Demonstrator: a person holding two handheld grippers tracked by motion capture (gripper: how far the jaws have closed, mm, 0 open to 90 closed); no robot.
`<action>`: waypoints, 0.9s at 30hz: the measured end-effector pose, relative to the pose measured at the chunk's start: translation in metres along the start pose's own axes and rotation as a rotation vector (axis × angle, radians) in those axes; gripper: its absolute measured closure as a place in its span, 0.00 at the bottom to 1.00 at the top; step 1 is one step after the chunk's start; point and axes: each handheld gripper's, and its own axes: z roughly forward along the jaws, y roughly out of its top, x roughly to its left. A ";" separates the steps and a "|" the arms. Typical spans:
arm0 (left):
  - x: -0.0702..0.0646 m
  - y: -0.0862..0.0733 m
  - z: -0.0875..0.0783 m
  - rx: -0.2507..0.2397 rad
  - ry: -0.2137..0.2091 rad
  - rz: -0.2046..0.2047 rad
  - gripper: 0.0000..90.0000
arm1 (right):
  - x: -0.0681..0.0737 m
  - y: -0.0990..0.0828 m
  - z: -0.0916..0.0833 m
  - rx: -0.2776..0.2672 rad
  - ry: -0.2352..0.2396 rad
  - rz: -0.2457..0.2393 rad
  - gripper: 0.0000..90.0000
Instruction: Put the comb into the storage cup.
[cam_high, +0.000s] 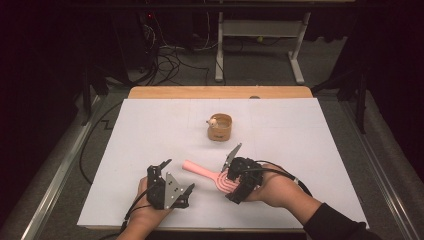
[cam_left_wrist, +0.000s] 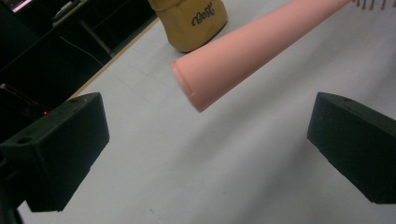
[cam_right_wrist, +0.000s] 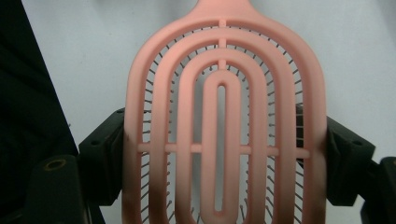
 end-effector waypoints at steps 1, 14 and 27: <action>-0.001 0.001 0.000 0.001 0.002 0.010 0.00 | 0.000 0.002 0.000 0.007 0.005 0.000 0.23; -0.013 0.009 0.006 0.045 0.027 0.080 0.00 | 0.003 0.019 0.010 0.026 0.016 -0.057 0.23; -0.023 0.013 0.012 0.081 0.041 0.133 0.00 | 0.001 0.028 0.011 0.030 0.019 -0.070 0.23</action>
